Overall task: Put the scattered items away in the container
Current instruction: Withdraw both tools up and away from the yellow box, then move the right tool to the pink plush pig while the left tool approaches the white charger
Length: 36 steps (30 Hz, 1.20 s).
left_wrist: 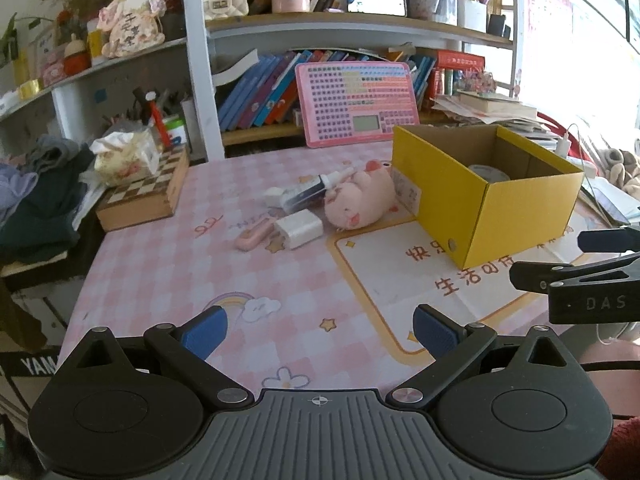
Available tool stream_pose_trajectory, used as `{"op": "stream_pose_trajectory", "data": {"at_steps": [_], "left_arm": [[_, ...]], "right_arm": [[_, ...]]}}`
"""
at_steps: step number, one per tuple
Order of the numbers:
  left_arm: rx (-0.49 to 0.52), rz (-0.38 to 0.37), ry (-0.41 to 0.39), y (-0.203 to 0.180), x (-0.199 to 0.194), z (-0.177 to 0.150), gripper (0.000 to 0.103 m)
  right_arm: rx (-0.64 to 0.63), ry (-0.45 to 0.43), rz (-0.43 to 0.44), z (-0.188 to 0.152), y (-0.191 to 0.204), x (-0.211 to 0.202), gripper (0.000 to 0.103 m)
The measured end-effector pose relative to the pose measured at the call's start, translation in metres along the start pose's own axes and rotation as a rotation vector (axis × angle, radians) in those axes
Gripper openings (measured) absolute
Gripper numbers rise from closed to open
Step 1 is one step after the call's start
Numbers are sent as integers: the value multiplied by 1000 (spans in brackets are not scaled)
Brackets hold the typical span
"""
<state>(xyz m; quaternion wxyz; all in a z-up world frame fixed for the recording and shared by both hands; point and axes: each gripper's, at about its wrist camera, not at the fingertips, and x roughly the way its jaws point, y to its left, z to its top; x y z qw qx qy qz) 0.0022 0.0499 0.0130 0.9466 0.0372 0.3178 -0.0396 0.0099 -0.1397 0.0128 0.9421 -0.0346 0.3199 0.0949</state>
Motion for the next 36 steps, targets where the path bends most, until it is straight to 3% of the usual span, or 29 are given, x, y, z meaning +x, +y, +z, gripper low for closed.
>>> {"op": "stream_pose_trajectory", "data": {"at_steps": [11,16,18,36], "left_arm": [[-45,9,-4,20,-8,-5,101],[-50,-9,-14,20,-7,-3,101],[-53,-7,-13,20,-5,-2,101],[-57,28,22,22,28,14,101]], "right_arm": [[-35,10,46,3,20,4,90],[-75,13,70,8,27,6,70],[-88,15,75,10,28,8,67],[-142,18,131,42,31,49,67]]}}
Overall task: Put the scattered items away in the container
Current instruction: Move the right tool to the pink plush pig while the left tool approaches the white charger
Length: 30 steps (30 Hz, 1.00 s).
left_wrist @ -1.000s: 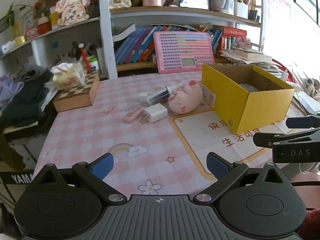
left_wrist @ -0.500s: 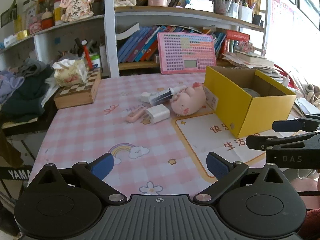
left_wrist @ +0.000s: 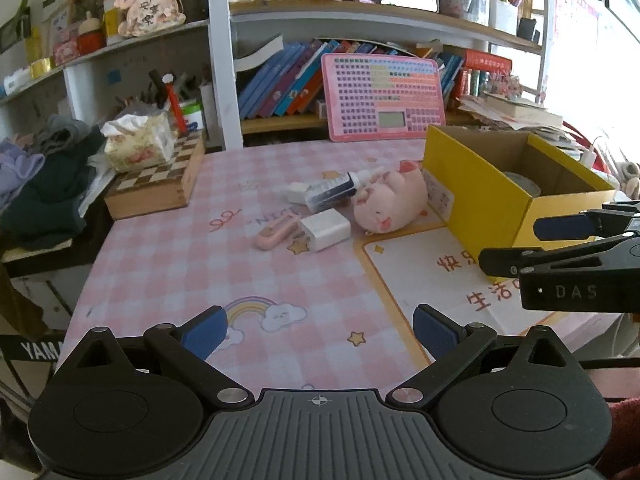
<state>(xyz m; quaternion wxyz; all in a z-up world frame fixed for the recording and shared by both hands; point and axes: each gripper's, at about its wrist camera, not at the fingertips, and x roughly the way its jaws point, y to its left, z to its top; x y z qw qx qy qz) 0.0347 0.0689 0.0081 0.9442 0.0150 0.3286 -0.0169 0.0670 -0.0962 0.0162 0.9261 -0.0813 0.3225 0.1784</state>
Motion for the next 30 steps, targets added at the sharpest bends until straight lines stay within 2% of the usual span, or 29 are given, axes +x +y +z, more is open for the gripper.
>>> {"op": "stream_pose_trajectory", "data": {"at_steps": [14,20,26,28,30], "left_arm": [[-41,3,5,11,37,16,101],[-47,8,17,11,62,26,101],[6,0,6,9,90,36,99],[41,-16,8,8,101,40,99],[75,-42,16,7,111,45,94]], "right_arm": [[-78,-2,17,43,-1,44,68],[-87,13,33,65,-4,70,73],[-74,47,44,82,-7,97,79],[-59,71,44,87,-7,107,84],[-47,97,39,91,-6,117,85]]}}
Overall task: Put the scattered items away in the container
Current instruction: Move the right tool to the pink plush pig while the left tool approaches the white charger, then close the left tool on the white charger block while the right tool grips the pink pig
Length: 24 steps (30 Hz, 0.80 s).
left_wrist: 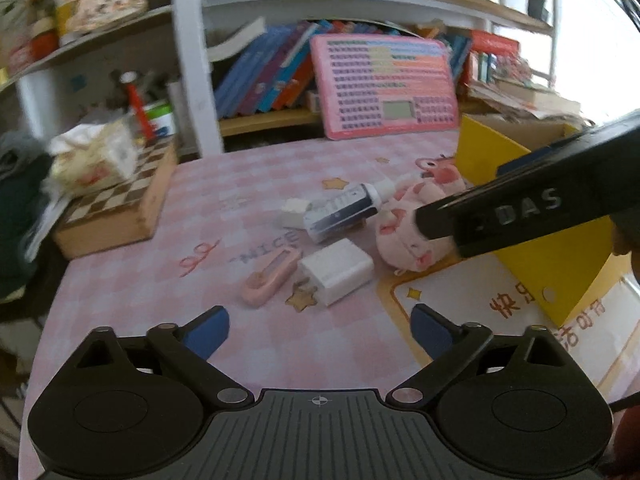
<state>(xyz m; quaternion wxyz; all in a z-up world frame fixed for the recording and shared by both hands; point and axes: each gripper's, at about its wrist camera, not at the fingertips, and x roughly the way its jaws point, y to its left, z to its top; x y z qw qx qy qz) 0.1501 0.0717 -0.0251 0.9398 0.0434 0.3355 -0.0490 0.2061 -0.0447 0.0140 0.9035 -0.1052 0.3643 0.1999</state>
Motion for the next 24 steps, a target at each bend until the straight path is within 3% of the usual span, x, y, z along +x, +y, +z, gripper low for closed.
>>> {"op": "stream_pose_trajectory", "data": {"at_steps": [3,10,24], "left_arm": [[53,-21,-7,-2,12,6,90],[103,-43,31,-4,41,15,85],[229,-69,96,-8,95,25,67]], "right_arm": [[-8,19,2,5,4,11,90],[-134,40,-101,14,12,38,100],[-189,166,-126,27,13,89,103]]}}
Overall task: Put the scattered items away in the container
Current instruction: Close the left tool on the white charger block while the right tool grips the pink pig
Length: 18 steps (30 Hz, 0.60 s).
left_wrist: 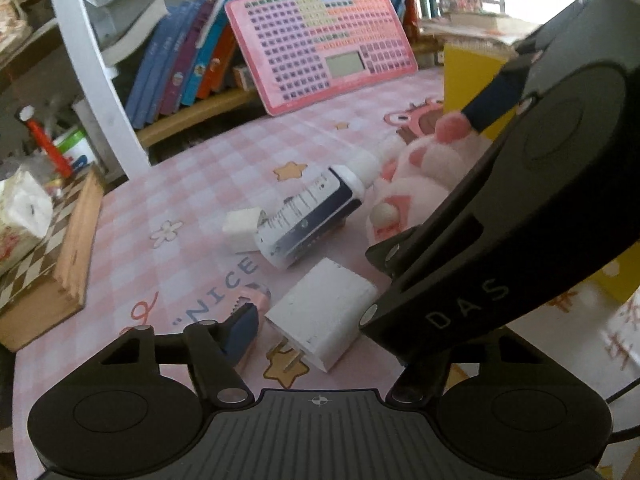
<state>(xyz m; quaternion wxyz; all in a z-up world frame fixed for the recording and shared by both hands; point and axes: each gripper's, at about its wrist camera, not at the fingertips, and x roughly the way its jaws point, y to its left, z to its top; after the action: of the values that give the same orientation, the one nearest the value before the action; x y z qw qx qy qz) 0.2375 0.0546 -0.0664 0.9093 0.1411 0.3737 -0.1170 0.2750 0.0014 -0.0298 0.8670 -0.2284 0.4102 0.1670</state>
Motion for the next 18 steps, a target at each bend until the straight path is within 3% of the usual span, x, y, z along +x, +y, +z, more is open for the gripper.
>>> {"op": "stream_pose_trajectory", "data": {"at_steps": [7,18], "left_arm": [[3,-31,-3,3,11,4,65],[-98,-111,18,20,18,7,64]], "right_arm": [[23,52,3,6,-5,18,103],[3,33,15,10,-7,24,101]]}}
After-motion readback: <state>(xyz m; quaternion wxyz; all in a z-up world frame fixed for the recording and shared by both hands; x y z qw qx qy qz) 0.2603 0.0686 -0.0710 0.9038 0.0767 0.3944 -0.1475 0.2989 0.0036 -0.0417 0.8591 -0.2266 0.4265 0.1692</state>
